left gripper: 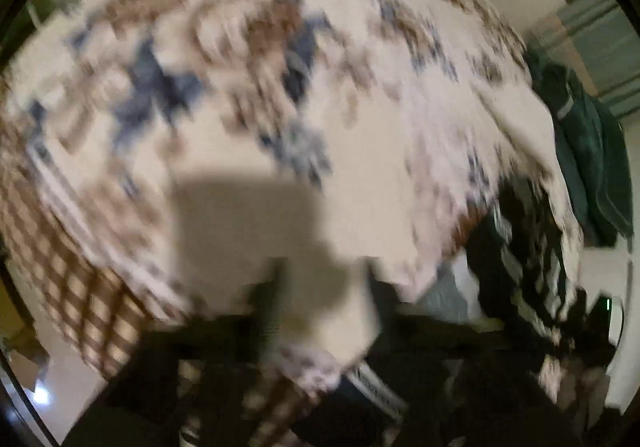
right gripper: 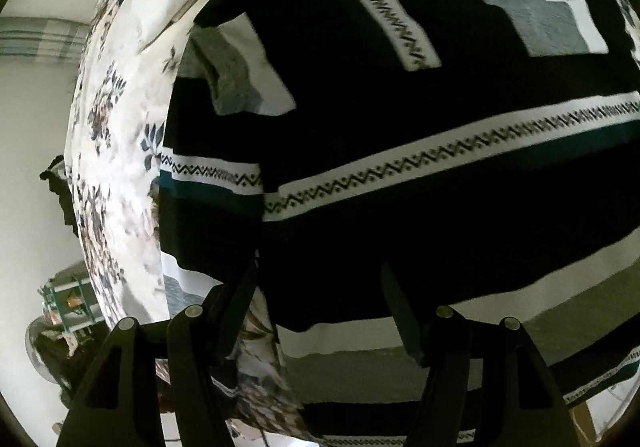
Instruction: Fold small clothes
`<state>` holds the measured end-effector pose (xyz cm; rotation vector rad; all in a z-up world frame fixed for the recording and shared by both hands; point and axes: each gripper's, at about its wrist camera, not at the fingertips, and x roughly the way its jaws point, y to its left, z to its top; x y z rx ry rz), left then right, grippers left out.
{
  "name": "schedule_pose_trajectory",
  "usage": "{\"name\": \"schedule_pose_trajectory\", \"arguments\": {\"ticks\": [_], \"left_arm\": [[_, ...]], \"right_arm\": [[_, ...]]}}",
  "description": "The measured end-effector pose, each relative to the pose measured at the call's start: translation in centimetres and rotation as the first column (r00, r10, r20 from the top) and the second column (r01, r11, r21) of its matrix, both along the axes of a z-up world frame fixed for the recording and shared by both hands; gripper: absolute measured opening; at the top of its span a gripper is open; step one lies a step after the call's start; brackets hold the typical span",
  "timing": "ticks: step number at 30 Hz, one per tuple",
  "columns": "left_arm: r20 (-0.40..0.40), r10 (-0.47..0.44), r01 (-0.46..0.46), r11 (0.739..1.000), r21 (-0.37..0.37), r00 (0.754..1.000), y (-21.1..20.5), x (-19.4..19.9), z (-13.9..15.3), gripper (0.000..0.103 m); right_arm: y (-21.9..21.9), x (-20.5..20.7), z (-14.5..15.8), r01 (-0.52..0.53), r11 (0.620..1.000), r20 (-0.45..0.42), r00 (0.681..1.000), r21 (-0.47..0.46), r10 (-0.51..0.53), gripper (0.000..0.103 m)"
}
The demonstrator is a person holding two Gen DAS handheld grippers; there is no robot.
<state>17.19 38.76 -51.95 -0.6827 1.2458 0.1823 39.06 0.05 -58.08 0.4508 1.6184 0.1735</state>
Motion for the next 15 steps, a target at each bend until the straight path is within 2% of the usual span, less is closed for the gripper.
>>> {"name": "schedule_pose_trajectory", "arguments": {"ticks": [3,4,6,7,8,9,10,11,12,15], "left_arm": [[-0.063,-0.036,0.027,0.99,-0.137,0.997,-2.7,-1.3,-4.0,0.068],[-0.102,-0.08,0.063,0.985,-0.159,0.992,-4.5,-1.7,-5.4,0.068],[-0.146,-0.158,0.137,0.98,-0.145,0.977,-6.9,-1.6,-6.8,0.067],[-0.167,-0.202,0.187,0.977,-0.104,0.965,-8.2,-1.5,-7.2,0.065],[-0.184,-0.242,0.238,0.97,-0.044,0.953,-9.3,-1.3,-7.0,0.052],[-0.193,-0.263,0.27,0.963,0.007,0.945,-10.0,-1.2,-6.7,0.019],[-0.212,-0.274,0.29,0.956,0.048,0.938,-10.3,-1.1,-6.3,0.01],[-0.207,-0.273,0.289,0.956,0.05,0.939,-10.1,-1.0,-5.7,0.002],[-0.186,-0.266,0.278,0.96,0.042,0.946,-9.6,-1.0,-4.9,0.002],[-0.13,-0.255,0.267,0.959,0.092,0.958,-7.9,-0.1,-1.5,0.001]], "right_arm": [[0.4,0.1,-0.3,-0.017,1.0,-0.011,1.0,-0.016,0.017,0.067],[0.4,0.1,-0.5,-0.019,1.0,-0.016,1.0,-0.023,0.019,0.067],[0.4,0.0,-0.9,-0.02,0.999,-0.026,0.999,-0.03,0.019,0.067],[0.4,-0.1,-1.2,-0.024,0.999,-0.034,0.999,-0.037,0.023,0.067],[0.3,-0.2,-1.4,-0.028,0.999,-0.043,0.999,-0.045,0.026,0.067],[0.3,-0.2,-1.6,-0.03,0.998,-0.047,0.999,-0.048,0.028,0.067],[0.2,-0.3,-1.7,-0.033,0.998,-0.052,0.998,-0.049,0.03,0.067],[0.3,-0.4,-1.9,-0.037,0.998,-0.055,0.998,-0.051,0.035,0.067],[0.4,-0.4,-2.0,-0.041,0.998,-0.057,0.998,-0.053,0.038,0.067],[0.7,-0.5,-2.1,-0.041,0.998,-0.058,0.998,-0.047,0.039,0.067]]}}
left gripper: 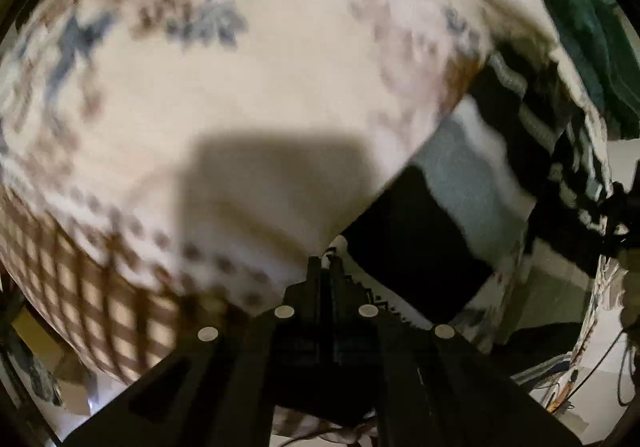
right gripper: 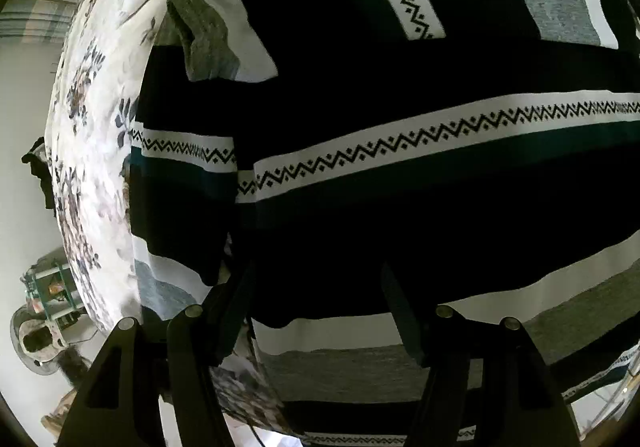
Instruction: Fold small clothes
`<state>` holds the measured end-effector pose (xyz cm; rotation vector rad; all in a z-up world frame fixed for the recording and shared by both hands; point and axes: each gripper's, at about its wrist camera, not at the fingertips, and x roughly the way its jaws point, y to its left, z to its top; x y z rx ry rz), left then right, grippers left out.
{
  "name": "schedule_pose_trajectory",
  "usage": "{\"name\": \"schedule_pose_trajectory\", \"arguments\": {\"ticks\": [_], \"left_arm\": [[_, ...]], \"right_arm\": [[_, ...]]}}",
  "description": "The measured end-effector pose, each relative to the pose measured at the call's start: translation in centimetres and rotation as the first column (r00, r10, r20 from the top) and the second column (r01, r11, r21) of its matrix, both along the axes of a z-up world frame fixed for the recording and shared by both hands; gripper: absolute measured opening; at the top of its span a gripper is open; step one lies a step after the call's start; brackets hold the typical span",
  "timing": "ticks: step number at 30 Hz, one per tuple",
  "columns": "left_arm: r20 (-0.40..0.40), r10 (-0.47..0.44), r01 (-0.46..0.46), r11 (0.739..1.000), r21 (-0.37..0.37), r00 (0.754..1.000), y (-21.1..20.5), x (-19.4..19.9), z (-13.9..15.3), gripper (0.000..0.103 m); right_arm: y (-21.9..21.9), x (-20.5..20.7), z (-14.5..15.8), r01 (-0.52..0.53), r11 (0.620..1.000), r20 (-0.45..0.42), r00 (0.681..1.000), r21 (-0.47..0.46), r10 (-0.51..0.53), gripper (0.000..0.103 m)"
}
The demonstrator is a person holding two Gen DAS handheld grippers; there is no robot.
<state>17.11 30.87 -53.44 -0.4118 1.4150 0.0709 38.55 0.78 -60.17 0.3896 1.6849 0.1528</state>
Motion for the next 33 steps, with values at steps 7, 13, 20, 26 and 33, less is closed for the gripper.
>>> {"name": "schedule_pose_trajectory", "arguments": {"ticks": [7,13,20,26,33], "left_arm": [[0.162,0.081,-0.094,0.992,0.079,0.983,7.9,5.2,5.5,0.001],[0.19,0.171,-0.191,0.977,0.096,0.967,14.5,10.0,3.6,0.002],[0.138,0.337,-0.347,0.936,0.056,0.932,15.0,10.9,3.5,0.017],[0.219,0.296,-0.308,0.951,0.019,0.93,7.9,11.4,7.3,0.065],[0.223,-0.056,0.086,0.988,-0.126,0.973,-11.9,23.2,6.9,0.065]], "right_arm": [[1.7,0.6,0.1,0.01,0.999,0.015,1.0,0.037,-0.011,0.067],[2.7,1.9,-0.2,0.049,0.998,0.033,0.998,0.049,-0.051,0.067],[-1.2,2.4,1.0,0.145,0.988,0.039,0.988,0.056,-0.147,0.067],[-13.2,1.2,2.7,0.426,0.902,0.051,0.902,0.067,-0.429,0.067],[-31.6,-1.2,1.3,0.825,0.508,0.067,0.509,0.246,-0.858,0.064]]}}
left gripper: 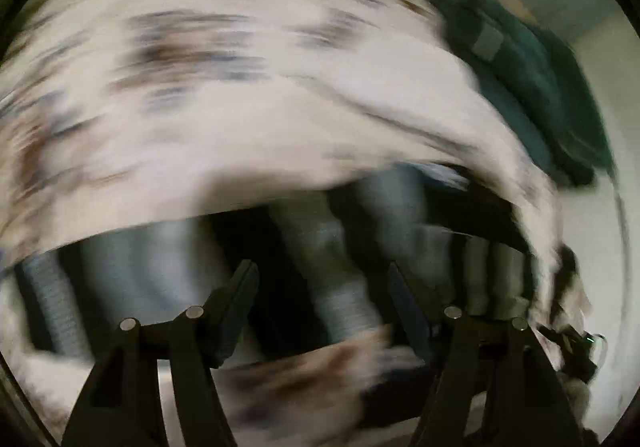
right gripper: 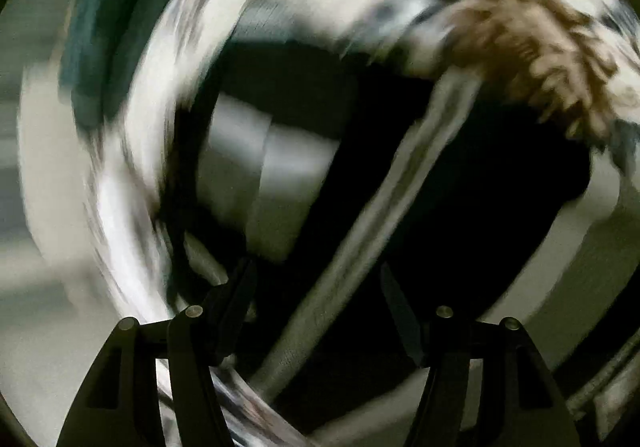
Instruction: Fold small clothes
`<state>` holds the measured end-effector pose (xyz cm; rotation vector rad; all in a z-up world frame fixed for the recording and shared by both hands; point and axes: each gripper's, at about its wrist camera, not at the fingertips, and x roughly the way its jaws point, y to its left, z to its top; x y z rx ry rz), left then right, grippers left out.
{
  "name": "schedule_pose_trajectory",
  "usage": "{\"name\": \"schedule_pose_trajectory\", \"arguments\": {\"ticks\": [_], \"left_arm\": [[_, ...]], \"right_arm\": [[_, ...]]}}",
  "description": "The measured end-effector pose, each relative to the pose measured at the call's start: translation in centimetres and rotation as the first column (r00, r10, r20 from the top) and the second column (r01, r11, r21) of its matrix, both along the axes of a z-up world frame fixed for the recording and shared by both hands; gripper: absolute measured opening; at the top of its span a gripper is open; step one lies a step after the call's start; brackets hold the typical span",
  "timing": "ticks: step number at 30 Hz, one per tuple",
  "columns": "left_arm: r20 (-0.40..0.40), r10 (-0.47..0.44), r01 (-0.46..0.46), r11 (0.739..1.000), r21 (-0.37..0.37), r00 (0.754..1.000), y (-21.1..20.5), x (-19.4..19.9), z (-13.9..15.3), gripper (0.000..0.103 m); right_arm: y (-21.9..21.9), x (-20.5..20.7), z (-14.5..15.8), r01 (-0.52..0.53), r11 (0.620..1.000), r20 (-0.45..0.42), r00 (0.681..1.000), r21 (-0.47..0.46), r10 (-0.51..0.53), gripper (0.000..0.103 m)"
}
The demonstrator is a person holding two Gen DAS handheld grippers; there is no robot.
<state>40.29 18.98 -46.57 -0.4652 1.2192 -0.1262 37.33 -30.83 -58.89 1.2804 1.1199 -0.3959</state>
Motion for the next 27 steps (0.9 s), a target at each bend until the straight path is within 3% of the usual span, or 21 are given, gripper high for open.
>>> {"name": "schedule_pose_trajectory", "arguments": {"ticks": [3,6,9,13,17,18,19,20,21,22,25,27], "left_arm": [[0.034,-0.198,0.2,0.979,-0.05,0.98,-10.8,5.9,0.1,0.065],[0.058,-0.393,0.397,0.915,-0.077,0.918,-22.1,10.5,-0.4,0.065],[0.044,-0.57,0.572,0.818,-0.059,0.82,-32.6,13.2,-1.8,0.065],[-0.013,-0.717,0.717,0.697,0.0,0.697,-43.9,14.8,-4.5,0.065],[-0.099,-0.813,0.819,0.572,0.045,0.573,-51.2,14.5,-7.4,0.065],[-0.116,-0.826,0.834,0.548,0.072,0.552,-52.1,14.3,-7.9,0.065],[-0.136,-0.838,0.849,0.519,0.102,0.529,-53.2,14.1,-8.4,0.063],[-0.147,-0.848,0.86,0.495,0.122,0.509,-54.0,13.8,-8.8,0.056],[-0.148,-0.858,0.87,0.477,0.126,0.492,-54.7,13.7,-9.1,0.022],[-0.16,-0.868,0.882,0.454,0.13,0.47,-55.0,13.3,-9.4,0.002],[-0.125,-0.873,0.88,0.457,0.13,0.472,-54.6,13.1,-9.1,0.001],[-0.093,-0.857,0.861,0.497,0.105,0.506,-53.6,13.6,-8.5,0.001]], "right_arm": [[-5.6,-0.2,-2.5,0.172,0.978,0.058,0.982,0.118,-0.179,0.059],[-9.4,0.2,-5.4,0.265,0.933,0.073,0.954,0.244,-0.291,0.057],[-11.3,1.1,-7.9,0.279,0.907,0.056,0.949,0.315,-0.312,0.054],[-11.5,1.6,-10.4,0.288,0.865,0.052,0.94,0.411,-0.338,0.048],[-10.9,2.3,-12.0,0.292,0.842,0.055,0.934,0.454,-0.353,0.022],[-10.8,2.5,-12.2,0.291,0.838,0.052,0.934,0.462,-0.354,0.015],[-10.7,2.6,-12.3,0.292,0.835,0.053,0.933,0.466,-0.356,0.015],[-10.7,2.8,-12.3,0.291,0.836,0.054,0.933,0.465,-0.356,0.011],[-10.5,2.9,-12.3,0.288,0.839,0.057,0.934,0.461,-0.351,0.003],[-10.5,2.9,-12.2,0.284,0.839,0.062,0.935,0.464,-0.35,0.0],[-10.8,2.2,-11.9,0.298,0.848,0.056,0.933,0.438,-0.356,0.0],[-11.2,1.2,-11.6,0.307,0.855,0.047,0.933,0.419,-0.358,0.0]]}}
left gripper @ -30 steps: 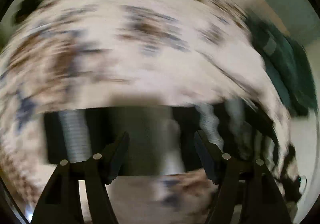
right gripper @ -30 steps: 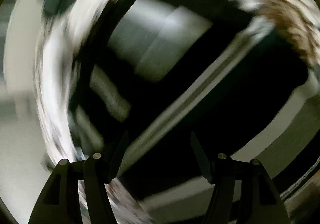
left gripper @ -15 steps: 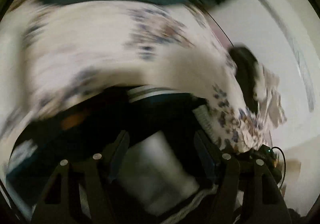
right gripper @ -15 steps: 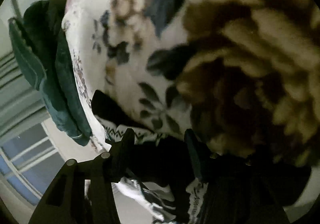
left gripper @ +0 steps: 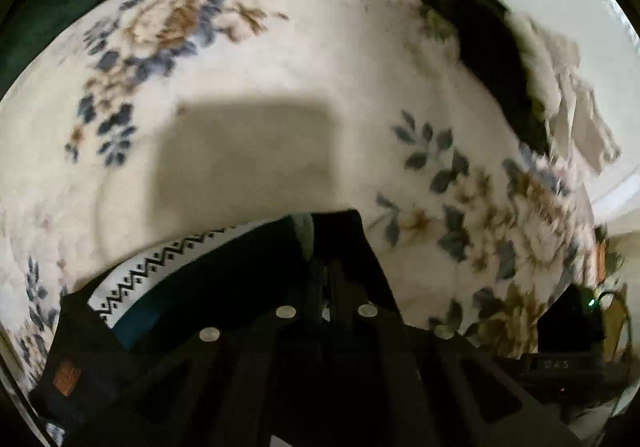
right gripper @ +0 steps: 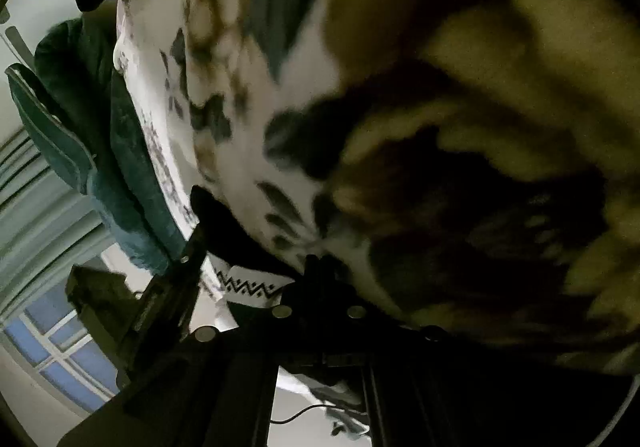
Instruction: Fold small clothes
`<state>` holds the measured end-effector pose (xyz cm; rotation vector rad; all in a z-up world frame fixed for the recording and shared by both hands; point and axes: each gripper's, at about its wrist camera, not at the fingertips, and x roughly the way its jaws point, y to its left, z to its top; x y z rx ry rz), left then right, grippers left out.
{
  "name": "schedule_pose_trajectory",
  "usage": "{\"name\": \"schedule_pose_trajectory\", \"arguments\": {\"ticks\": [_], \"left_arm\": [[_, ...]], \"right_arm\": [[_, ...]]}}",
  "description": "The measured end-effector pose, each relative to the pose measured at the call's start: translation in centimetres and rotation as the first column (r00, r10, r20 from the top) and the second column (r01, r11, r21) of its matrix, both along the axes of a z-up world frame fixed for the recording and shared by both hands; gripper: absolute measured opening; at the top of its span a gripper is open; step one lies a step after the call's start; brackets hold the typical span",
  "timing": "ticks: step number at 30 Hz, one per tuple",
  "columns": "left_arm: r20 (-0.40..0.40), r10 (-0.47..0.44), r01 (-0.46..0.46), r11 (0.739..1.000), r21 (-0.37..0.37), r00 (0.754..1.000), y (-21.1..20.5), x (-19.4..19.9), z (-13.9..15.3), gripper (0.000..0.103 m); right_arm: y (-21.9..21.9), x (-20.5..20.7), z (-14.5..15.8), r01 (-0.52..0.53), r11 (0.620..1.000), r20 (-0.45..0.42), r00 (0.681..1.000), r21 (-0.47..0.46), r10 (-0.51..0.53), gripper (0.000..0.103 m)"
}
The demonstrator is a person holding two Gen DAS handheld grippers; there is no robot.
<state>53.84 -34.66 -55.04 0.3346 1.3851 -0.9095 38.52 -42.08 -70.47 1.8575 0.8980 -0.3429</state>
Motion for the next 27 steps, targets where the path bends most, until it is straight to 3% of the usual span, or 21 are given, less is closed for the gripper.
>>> {"name": "schedule_pose_trajectory", "arguments": {"ticks": [4,7,8,9,10,11,13,15,19,22,23,26,27], "left_arm": [[-0.031,0.096,-0.097,0.994,-0.053,0.995,2.5,2.0,0.8,0.001],[-0.045,0.111,-0.114,0.992,-0.056,0.993,2.7,2.5,0.5,0.001],[-0.04,0.106,-0.109,0.993,-0.054,0.993,2.6,2.5,0.4,0.001],[-0.037,0.105,-0.107,0.993,-0.051,0.994,2.0,2.4,0.2,0.001],[-0.034,0.105,-0.106,0.993,-0.048,0.994,1.4,2.5,-0.1,0.001],[-0.033,0.106,-0.108,0.993,-0.048,0.994,1.5,2.5,0.0,0.001],[-0.031,0.11,-0.111,0.993,-0.049,0.993,1.3,2.6,-0.1,0.001],[-0.023,0.113,-0.114,0.992,-0.048,0.993,1.1,2.7,0.0,0.001],[-0.015,0.115,-0.115,0.992,-0.044,0.993,1.4,3.2,0.0,0.001],[-0.019,0.112,-0.113,0.992,-0.048,0.994,1.6,3.3,-0.1,0.001],[-0.016,0.11,-0.111,0.993,-0.049,0.994,1.6,3.2,0.0,0.001],[-0.016,0.107,-0.108,0.993,-0.054,0.994,1.5,3.1,0.2,0.001],[-0.017,0.108,-0.109,0.993,-0.054,0.994,1.5,3.1,0.2,0.001]], "right_arm": [[-1.0,-1.9,0.3,0.036,0.999,-0.012,0.999,-0.01,-0.036,0.0],[-0.5,-1.2,-0.9,0.036,0.989,0.042,0.998,0.141,-0.042,0.003],[-0.4,-1.1,-1.2,0.036,0.984,0.073,0.996,0.173,-0.049,0.009],[-0.2,-1.0,-1.5,0.025,0.982,0.083,0.996,0.187,-0.041,0.027],[0.2,-0.4,-1.7,0.011,0.98,0.085,0.996,0.199,-0.029,0.034],[0.4,-0.1,-1.8,0.013,0.979,0.089,0.995,0.204,-0.032,0.036],[0.8,0.7,-1.8,0.003,0.98,0.108,0.994,0.197,-0.025,0.035],[0.7,0.8,-1.1,-0.005,0.992,0.09,0.996,0.128,-0.007,0.0],[-0.4,0.1,0.5,0.012,1.0,0.038,0.999,0.023,-0.013,0.0],[-0.9,-0.4,0.1,0.014,0.994,0.089,0.996,0.109,-0.024,0.0],[-0.9,-0.4,-0.3,0.0,0.989,0.089,0.996,0.149,-0.013,0.002],[-0.2,0.5,-0.9,-0.035,0.981,0.09,0.996,0.189,0.018,0.04],[0.1,1.0,-1.0,-0.053,0.981,0.089,0.995,0.184,0.037,0.04]]}}
